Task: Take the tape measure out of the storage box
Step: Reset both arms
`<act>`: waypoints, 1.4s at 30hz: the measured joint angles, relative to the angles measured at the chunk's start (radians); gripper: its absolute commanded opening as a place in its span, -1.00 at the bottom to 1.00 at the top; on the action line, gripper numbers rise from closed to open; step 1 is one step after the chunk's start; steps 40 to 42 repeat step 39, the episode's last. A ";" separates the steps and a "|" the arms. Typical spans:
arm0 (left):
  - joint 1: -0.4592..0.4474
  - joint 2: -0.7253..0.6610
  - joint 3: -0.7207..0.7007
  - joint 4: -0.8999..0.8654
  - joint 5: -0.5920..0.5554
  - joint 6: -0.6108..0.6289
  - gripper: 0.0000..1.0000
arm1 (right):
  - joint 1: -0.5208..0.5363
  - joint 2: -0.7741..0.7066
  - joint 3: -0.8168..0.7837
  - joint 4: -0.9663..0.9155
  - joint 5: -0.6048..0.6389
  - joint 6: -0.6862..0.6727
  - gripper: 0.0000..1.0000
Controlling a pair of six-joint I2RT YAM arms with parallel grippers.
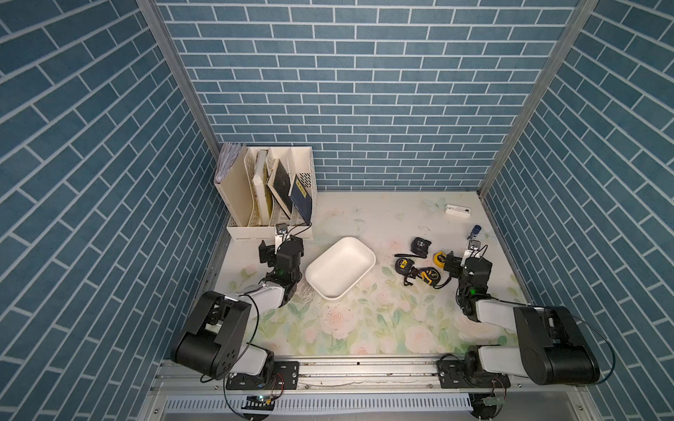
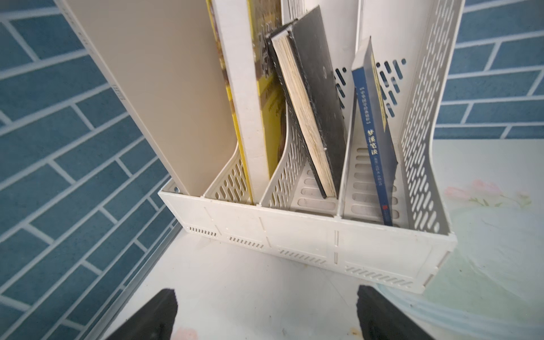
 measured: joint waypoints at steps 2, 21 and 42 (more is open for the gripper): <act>0.043 -0.002 -0.057 0.068 0.034 0.003 1.00 | 0.000 0.011 -0.017 0.075 -0.012 -0.014 1.00; 0.243 0.081 -0.233 0.466 0.414 -0.011 1.00 | 0.002 0.179 -0.041 0.413 -0.095 -0.072 1.00; 0.244 0.081 -0.233 0.480 0.443 -0.013 1.00 | 0.001 0.179 -0.040 0.414 -0.101 -0.072 1.00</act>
